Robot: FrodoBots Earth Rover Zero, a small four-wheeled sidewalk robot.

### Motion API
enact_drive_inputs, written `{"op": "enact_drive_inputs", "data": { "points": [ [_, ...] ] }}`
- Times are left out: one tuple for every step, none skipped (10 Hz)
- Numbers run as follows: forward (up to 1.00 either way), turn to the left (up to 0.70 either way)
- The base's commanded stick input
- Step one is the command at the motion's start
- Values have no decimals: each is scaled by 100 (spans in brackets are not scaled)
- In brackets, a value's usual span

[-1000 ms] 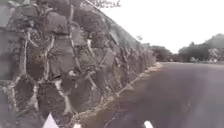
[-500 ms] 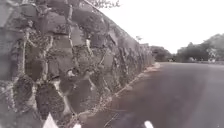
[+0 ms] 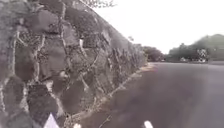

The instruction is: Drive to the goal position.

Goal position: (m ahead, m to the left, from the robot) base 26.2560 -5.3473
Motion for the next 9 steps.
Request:
{"op": "enact_drive_inputs", "data": {
  "points": [
    [0,-66],
    [0,-66],
    [0,-66],
    [0,-66],
    [0,-66],
    [0,-66],
    [0,-66],
    [0,-63],
    [0,-53]
  ]
}}
